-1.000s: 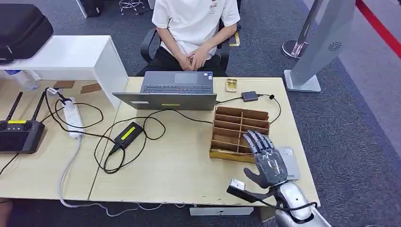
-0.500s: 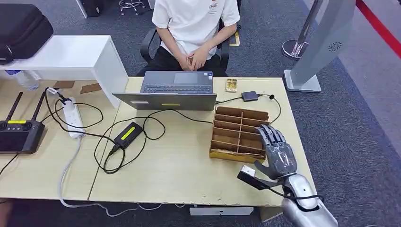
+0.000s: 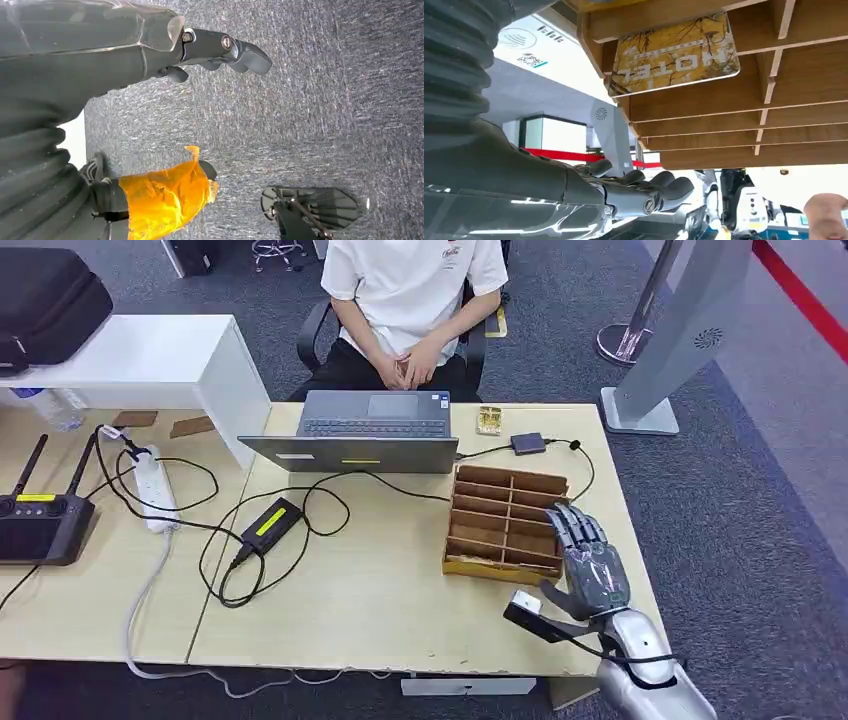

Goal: Pass the card to the sensor for recognition and then transmit it.

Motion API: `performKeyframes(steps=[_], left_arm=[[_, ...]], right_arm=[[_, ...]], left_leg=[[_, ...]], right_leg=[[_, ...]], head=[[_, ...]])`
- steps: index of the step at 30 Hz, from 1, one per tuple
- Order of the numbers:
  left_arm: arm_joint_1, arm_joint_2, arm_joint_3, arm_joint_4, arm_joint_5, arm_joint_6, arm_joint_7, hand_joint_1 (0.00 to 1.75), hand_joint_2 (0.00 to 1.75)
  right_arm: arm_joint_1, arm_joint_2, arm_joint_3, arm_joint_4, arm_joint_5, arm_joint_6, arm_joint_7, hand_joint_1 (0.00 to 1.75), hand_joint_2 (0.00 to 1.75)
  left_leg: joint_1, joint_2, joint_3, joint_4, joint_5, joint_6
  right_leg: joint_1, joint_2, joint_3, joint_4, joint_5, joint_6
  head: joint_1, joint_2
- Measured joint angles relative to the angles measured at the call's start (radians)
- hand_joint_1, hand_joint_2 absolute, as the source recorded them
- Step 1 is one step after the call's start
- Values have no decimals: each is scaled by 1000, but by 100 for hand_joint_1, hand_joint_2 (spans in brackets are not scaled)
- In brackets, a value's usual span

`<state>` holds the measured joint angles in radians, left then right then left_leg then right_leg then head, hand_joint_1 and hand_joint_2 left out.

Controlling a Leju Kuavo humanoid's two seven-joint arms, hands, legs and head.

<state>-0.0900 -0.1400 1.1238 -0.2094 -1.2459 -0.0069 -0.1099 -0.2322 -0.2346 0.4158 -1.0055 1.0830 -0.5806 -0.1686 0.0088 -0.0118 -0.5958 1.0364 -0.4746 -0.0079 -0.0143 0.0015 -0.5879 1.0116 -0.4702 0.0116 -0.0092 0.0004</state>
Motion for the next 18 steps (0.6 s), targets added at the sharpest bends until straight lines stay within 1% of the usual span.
performKeyframes(steps=[8,18], left_arm=[[0,0,0,0,-7,0,-2,0,175],[0,0,0,0,-11,0,-2,0,175]], right_arm=[[11,2,0,-30,9,3,1,0,175],[10,19,0,-34,15,6,0,0,175]], left_leg=[[0,0,0,0,0,0],[0,0,0,0,0,0]], right_leg=[[0,0,0,0,0,0],[0,0,0,0,0,0]], head=[[0,0],[0,0]])
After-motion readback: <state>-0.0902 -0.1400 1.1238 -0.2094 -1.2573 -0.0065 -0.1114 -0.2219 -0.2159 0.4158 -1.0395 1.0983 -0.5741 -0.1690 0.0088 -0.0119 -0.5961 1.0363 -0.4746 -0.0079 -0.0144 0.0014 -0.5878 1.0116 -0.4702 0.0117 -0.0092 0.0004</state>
